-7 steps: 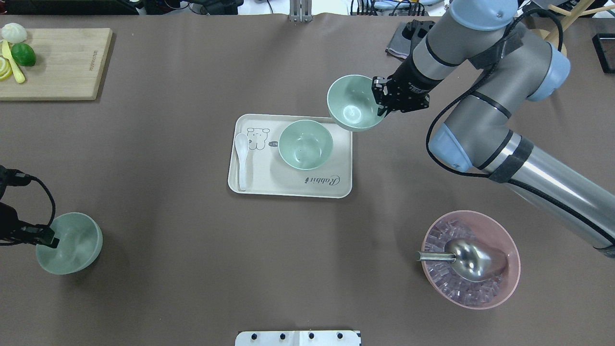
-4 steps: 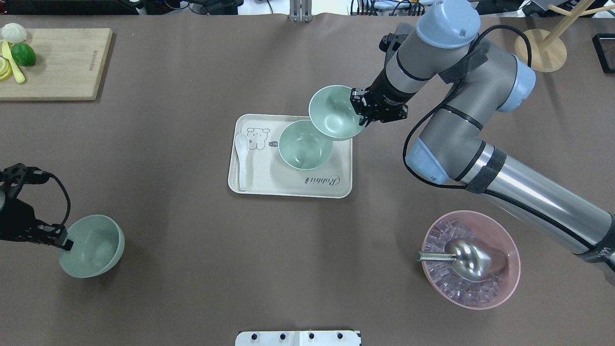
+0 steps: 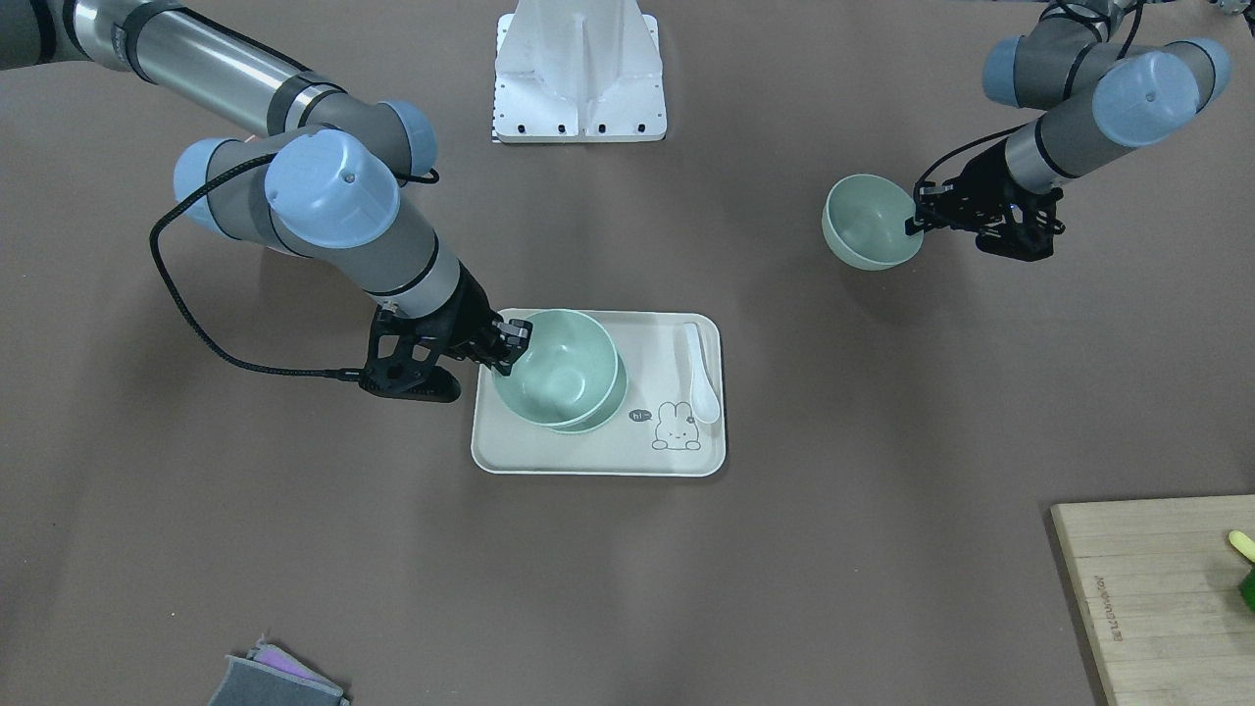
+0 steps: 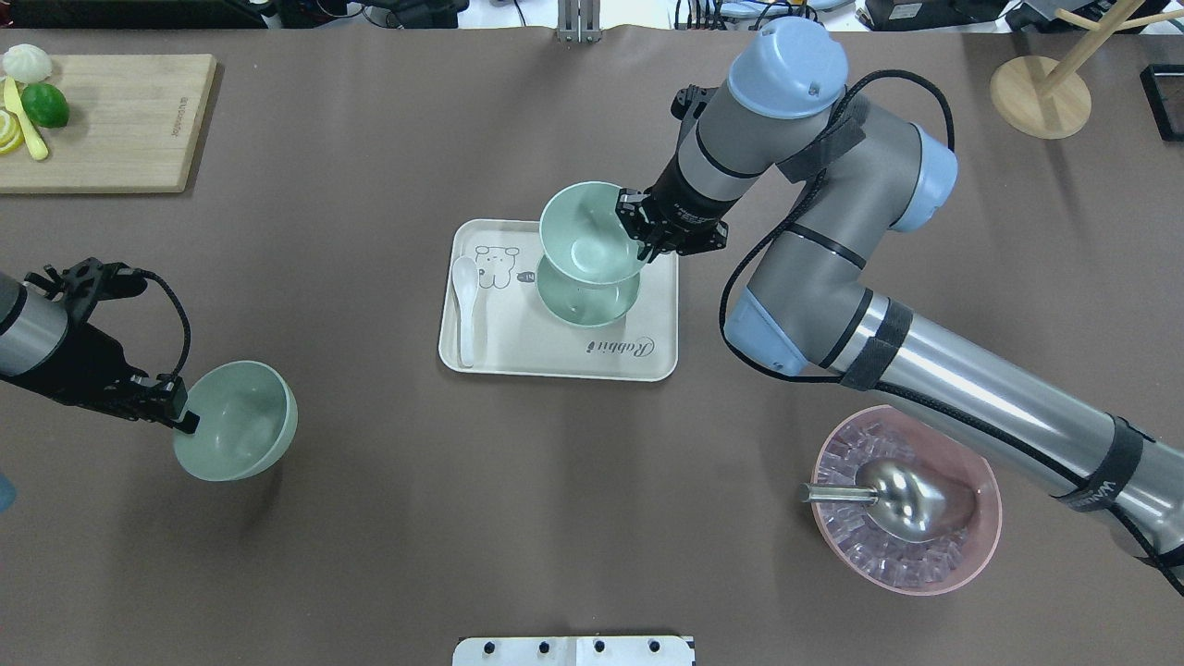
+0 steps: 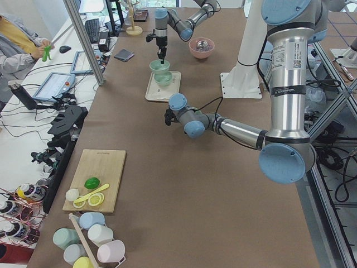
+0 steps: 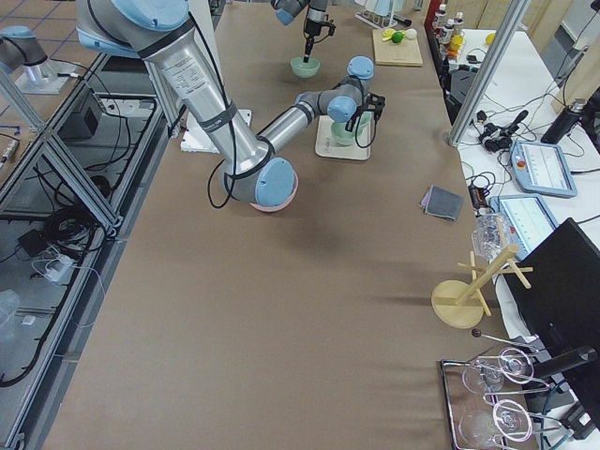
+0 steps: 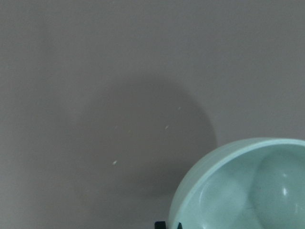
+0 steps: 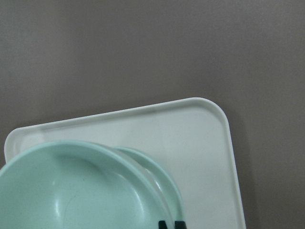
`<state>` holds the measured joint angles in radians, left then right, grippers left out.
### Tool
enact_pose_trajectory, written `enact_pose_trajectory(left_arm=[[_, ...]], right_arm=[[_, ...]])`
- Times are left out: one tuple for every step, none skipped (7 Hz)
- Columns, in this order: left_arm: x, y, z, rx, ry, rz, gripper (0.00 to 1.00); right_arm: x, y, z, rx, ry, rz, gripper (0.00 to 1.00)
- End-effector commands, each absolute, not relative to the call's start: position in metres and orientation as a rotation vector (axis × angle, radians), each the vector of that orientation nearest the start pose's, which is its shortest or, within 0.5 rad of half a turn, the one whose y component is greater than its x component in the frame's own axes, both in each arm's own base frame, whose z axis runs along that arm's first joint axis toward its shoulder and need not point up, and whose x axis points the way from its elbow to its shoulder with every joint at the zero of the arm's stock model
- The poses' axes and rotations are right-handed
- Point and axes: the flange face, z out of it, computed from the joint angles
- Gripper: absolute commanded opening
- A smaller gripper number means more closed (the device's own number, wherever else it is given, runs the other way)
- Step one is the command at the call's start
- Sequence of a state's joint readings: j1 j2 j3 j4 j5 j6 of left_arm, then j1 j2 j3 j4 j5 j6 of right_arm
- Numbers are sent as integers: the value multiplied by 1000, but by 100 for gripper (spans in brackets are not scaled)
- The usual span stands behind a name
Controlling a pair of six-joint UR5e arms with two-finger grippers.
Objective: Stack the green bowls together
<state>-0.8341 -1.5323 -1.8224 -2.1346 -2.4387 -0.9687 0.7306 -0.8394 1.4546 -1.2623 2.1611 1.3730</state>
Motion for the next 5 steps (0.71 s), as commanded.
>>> enact_pose_trajectory(left_arm=[[284, -413, 464, -132, 1085, 110, 0], [280, -416, 462, -127, 1087, 102, 0], [284, -424, 446, -134, 1100, 61, 0], [292, -444, 415, -152, 1108, -3, 0], [310, -467, 373, -168, 1089, -23, 0]], right_arm=[[-516, -534, 225, -89, -1055, 202, 0], [-516, -534, 230, -91, -1049, 205, 0], [-517, -532, 234, -91, -1043, 203, 53], [-516, -528, 231, -81, -1049, 191, 100], [-508, -522, 236, -84, -1054, 189, 100]])
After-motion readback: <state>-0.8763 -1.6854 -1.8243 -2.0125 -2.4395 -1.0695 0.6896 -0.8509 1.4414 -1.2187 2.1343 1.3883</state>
